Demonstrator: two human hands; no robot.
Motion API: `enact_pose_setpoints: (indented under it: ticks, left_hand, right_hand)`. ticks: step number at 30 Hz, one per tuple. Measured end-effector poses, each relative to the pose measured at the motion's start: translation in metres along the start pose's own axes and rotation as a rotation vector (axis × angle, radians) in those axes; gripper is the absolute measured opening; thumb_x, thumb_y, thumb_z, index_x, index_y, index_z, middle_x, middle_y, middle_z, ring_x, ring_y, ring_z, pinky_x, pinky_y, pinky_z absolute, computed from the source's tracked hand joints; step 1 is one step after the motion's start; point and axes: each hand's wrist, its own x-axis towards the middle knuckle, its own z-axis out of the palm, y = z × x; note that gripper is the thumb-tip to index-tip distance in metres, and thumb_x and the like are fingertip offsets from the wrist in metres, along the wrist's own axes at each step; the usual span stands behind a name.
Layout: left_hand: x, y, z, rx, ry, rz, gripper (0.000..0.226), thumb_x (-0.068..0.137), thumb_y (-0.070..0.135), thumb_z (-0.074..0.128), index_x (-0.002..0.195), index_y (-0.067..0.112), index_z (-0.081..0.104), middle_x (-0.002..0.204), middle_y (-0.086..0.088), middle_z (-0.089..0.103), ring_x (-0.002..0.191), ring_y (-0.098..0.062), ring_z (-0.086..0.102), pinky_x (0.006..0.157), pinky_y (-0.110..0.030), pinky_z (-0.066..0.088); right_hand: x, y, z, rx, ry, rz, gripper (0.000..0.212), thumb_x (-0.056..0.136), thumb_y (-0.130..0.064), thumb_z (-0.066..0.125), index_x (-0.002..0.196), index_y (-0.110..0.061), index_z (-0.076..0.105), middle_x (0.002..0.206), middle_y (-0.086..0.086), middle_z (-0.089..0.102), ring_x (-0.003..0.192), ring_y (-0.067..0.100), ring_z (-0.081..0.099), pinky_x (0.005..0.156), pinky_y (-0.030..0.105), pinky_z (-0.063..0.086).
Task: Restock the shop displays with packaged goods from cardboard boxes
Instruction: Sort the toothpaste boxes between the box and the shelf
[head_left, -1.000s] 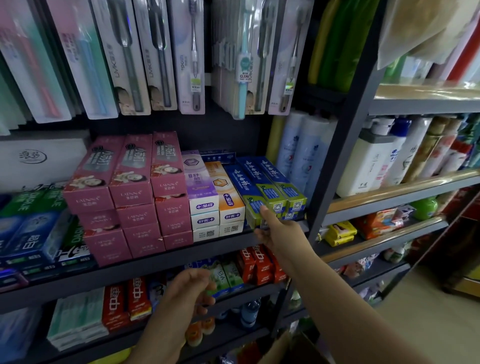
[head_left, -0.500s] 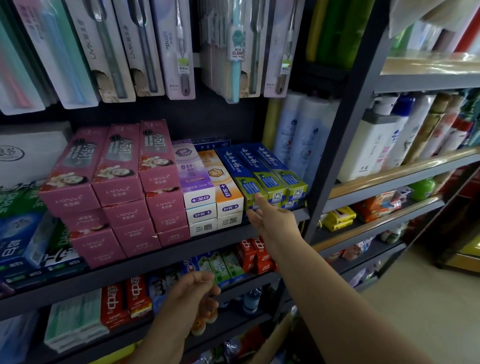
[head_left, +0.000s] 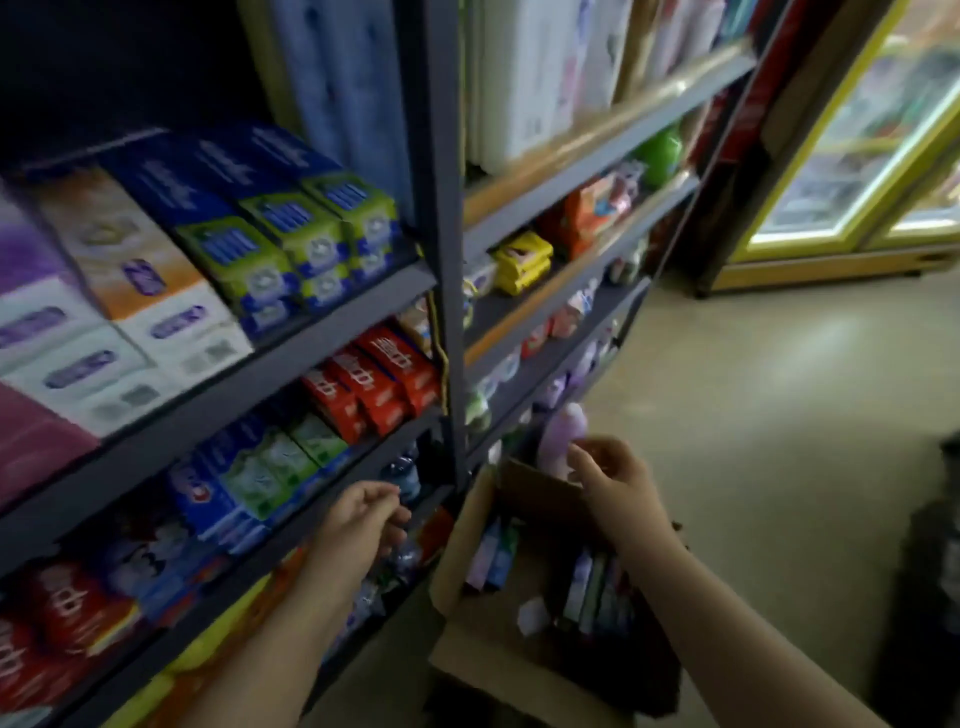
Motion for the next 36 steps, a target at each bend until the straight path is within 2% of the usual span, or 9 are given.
enact_pose_setpoints:
  ticks: [5, 8, 12, 16, 20, 24, 29, 33, 36]
  left_hand:
    - [0.041, -0.063, 0.066, 0.142, -0.156, -0.088, 0.012, 0.099, 0.014, 0.046, 0.095, 0.014, 0.057, 0.087, -0.012, 0.063, 0.071, -0.019, 0.058, 0.065, -0.029, 0.046]
    - [0.072, -0.117, 0.102, 0.2, -0.197, -0.149, 0.015, 0.099, 0.012, 0.045, 0.09, 0.017, 0.056, 0.085, -0.009, 0.061, 0.07, -0.017, 0.056, 0.062, -0.026, 0.045]
    - [0.125, -0.201, 0.143, 0.256, -0.235, -0.192, 0.017, 0.099, 0.011, 0.045, 0.087, 0.018, 0.055, 0.083, -0.009, 0.062, 0.066, -0.018, 0.055, 0.065, -0.031, 0.042]
    - [0.195, -0.296, 0.182, 0.301, -0.235, -0.173, 0.019, 0.097, 0.008, 0.046, 0.084, 0.019, 0.054, 0.079, -0.006, 0.062, 0.063, -0.016, 0.054, 0.059, -0.026, 0.042]
    - [0.272, -0.389, 0.215, 0.329, -0.24, -0.137, 0.018, 0.097, 0.01, 0.048, 0.087, 0.024, 0.053, 0.083, -0.003, 0.063, 0.066, -0.014, 0.056, 0.06, -0.025, 0.042]
    - [0.333, -0.459, 0.238, 0.304, -0.209, -0.075, 0.02, 0.095, 0.006, 0.047, 0.089, 0.024, 0.053, 0.082, -0.002, 0.063, 0.065, -0.012, 0.055, 0.061, -0.025, 0.041]
    - [0.366, -0.5, 0.242, 0.278, -0.2, -0.017, 0.017, 0.093, 0.005, 0.049, 0.093, 0.02, 0.055, 0.086, -0.005, 0.064, 0.064, -0.011, 0.055, 0.059, -0.021, 0.041]
    - [0.362, -0.492, 0.233, 0.274, -0.22, -0.016, 0.016, 0.093, -0.001, 0.048, 0.094, 0.014, 0.054, 0.085, -0.01, 0.063, 0.061, -0.011, 0.052, 0.048, -0.012, 0.041]
    - [0.36, -0.481, 0.229, 0.271, -0.235, -0.014, 0.013, 0.094, 0.001, 0.049, 0.098, 0.012, 0.055, 0.089, -0.013, 0.064, 0.063, -0.01, 0.053, 0.047, -0.008, 0.04]
  right_hand:
    - [-0.011, 0.122, -0.019, -0.056, 0.025, 0.315, 0.015, 0.089, -0.032, 0.065, 0.102, -0.026, 0.06, 0.093, -0.004, 0.065, 0.088, 0.01, 0.063, 0.069, 0.023, 0.05]
    - [-0.013, 0.198, -0.007, -0.097, -0.019, 0.469, 0.019, 0.09, -0.034, 0.063, 0.106, -0.027, 0.058, 0.097, -0.005, 0.064, 0.092, 0.012, 0.063, 0.081, 0.031, 0.055]
    - [0.003, 0.303, 0.026, -0.088, -0.052, 0.597, 0.021, 0.09, -0.031, 0.062, 0.11, -0.027, 0.055, 0.098, -0.007, 0.062, 0.091, 0.008, 0.062, 0.081, 0.028, 0.054]
    - [0.041, 0.419, 0.075, -0.135, -0.096, 0.609, 0.026, 0.09, -0.032, 0.062, 0.114, -0.022, 0.057, 0.099, -0.006, 0.062, 0.091, 0.009, 0.06, 0.082, 0.029, 0.054]
    - [0.097, 0.529, 0.127, -0.178, -0.144, 0.557, 0.023, 0.091, -0.034, 0.061, 0.109, -0.023, 0.052, 0.096, -0.006, 0.058, 0.08, 0.003, 0.055, 0.065, 0.017, 0.046]
    - [0.15, 0.62, 0.182, -0.216, -0.159, 0.515, 0.033, 0.087, -0.037, 0.065, 0.113, -0.019, 0.056, 0.101, -0.001, 0.063, 0.098, 0.018, 0.062, 0.088, 0.038, 0.052]
    - [0.186, 0.672, 0.219, -0.192, -0.236, 0.496, 0.042, 0.087, -0.034, 0.066, 0.121, -0.013, 0.053, 0.105, 0.005, 0.061, 0.101, 0.021, 0.06, 0.082, 0.03, 0.049]
    - [0.19, 0.665, 0.215, -0.23, -0.258, 0.499, 0.048, 0.089, -0.035, 0.065, 0.127, -0.011, 0.05, 0.116, 0.009, 0.06, 0.104, 0.022, 0.06, 0.087, 0.031, 0.048]
    - [0.195, 0.661, 0.215, -0.202, -0.267, 0.54, 0.052, 0.09, -0.034, 0.063, 0.133, -0.011, 0.046, 0.121, 0.009, 0.058, 0.099, 0.018, 0.057, 0.082, 0.027, 0.048]
